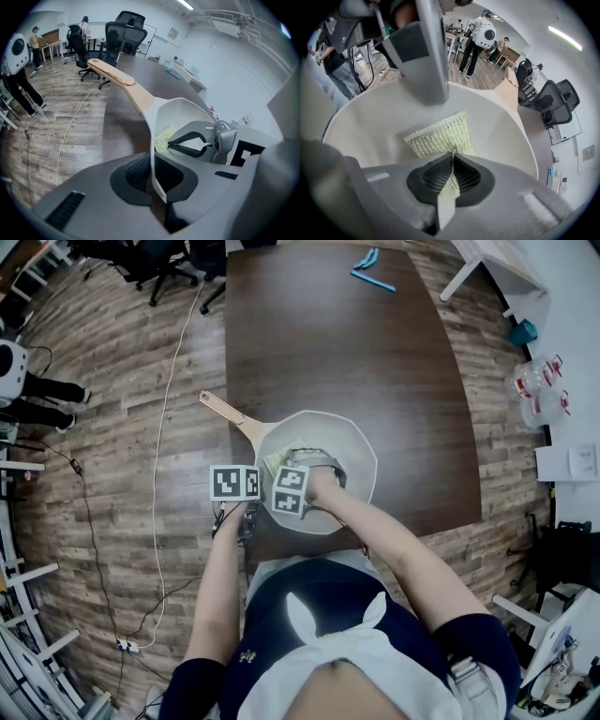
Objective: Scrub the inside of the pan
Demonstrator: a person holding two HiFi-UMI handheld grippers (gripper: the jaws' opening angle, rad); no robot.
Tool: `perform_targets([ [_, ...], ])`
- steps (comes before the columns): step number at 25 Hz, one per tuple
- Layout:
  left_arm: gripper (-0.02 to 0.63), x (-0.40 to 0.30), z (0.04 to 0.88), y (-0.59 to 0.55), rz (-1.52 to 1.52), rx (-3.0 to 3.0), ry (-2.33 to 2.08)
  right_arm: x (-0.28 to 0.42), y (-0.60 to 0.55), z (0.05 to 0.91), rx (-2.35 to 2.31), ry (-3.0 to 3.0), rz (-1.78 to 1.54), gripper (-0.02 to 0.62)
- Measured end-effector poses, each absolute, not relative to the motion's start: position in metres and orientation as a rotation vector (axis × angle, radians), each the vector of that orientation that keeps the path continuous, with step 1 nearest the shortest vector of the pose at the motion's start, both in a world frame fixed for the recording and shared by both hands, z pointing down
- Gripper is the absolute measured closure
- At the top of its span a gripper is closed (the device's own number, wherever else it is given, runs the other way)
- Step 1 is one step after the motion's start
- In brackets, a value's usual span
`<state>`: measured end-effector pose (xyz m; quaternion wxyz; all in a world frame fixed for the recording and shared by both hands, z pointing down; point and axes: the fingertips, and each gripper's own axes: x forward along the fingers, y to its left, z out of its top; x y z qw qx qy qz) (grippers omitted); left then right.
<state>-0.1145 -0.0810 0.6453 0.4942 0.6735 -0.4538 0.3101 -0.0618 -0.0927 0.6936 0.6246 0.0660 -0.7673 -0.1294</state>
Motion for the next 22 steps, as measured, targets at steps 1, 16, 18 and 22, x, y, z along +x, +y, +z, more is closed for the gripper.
perform_targets([
  [1, 0.589, -0.115, 0.645, -0.081, 0.749, 1.631, -1.1, -0.06, -0.095, 0.694, 0.153, -1.76, -0.293, 0.588],
  [16, 0.589, -0.116, 0.645, -0.08, 0.742, 1.629, -1.102, -0.036, -0.121, 0.698, 0.294, -1.679, -0.255, 0.588],
  [18, 0.589, -0.116, 0.645, -0.079, 0.741, 1.632, -1.102, -0.033, -0.123, 0.698, 0.303, -1.667, -0.245, 0.588],
  [22, 0.589, -0.116, 0.645, -0.078, 0.741, 1.636, -1.102, -0.025, -0.126, 0.699, 0.316, -1.647, -0.222, 0.588],
])
